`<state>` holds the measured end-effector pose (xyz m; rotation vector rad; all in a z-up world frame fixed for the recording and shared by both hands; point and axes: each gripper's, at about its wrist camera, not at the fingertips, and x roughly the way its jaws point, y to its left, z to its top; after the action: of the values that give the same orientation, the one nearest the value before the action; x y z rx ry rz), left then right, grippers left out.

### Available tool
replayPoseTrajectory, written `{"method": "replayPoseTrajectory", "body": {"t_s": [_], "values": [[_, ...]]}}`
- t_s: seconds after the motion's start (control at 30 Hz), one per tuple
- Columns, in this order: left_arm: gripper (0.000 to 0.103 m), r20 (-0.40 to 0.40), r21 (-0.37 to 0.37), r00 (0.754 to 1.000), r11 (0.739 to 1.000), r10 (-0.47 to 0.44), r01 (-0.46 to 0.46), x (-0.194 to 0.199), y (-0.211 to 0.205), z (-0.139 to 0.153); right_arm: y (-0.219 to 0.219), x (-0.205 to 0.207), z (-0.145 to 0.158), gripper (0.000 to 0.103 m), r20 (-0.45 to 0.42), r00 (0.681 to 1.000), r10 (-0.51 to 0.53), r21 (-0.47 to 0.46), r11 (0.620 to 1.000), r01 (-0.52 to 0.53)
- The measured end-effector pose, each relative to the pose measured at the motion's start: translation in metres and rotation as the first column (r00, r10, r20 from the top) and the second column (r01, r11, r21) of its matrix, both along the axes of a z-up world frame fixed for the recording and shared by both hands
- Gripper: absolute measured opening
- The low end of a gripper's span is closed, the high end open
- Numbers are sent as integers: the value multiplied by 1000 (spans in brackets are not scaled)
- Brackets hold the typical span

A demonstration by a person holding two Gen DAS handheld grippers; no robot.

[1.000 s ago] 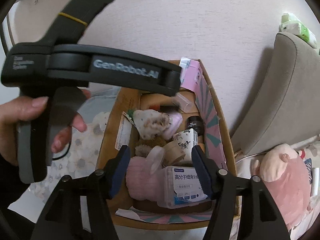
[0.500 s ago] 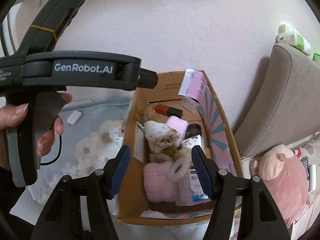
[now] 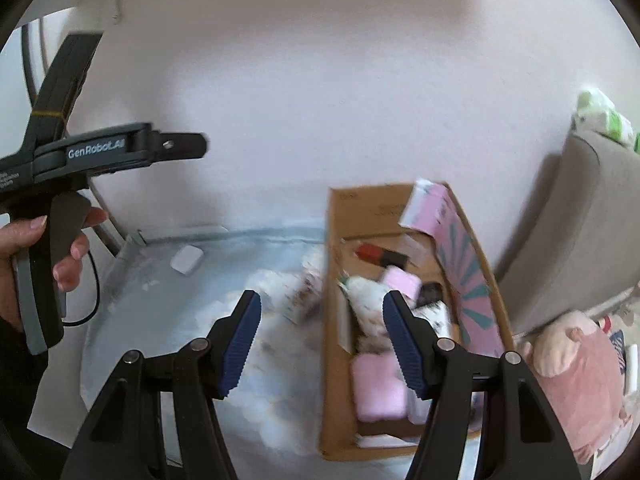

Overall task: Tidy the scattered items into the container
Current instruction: 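Move right tool to white plush toy while left tool moves to white case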

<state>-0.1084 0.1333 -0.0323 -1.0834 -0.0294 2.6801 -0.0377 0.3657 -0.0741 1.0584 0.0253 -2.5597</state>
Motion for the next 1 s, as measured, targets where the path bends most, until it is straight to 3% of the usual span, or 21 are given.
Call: {"method": "replayPoseTrajectory", "body": {"t_s": [0.23,0.4,0.53,0.73,1.0], "values": [[102,49,-13,994,996,94,-94,3,-71,-28,-58,-2,-5,59,13,999,35,-51,998,-34],[102,147,-43,983,993,111,-106,-5,-105,-92,-85,-9,-36,59,110,993,-38,-104,993,50],[102,179,-56,980,996,83,-74,-18,-115,-147,-107,-15,-78,59,160,981,-114,-77,989,127],[102,177,-91,984,996,30,-14,-50,-117,-199,-119,-34,-128,59,106,957,-269,-21,962,273],[102,172,-111,985,993,-9,28,-70,-115,-216,-117,-68,-151,59,37,932,-361,41,932,360]]}}
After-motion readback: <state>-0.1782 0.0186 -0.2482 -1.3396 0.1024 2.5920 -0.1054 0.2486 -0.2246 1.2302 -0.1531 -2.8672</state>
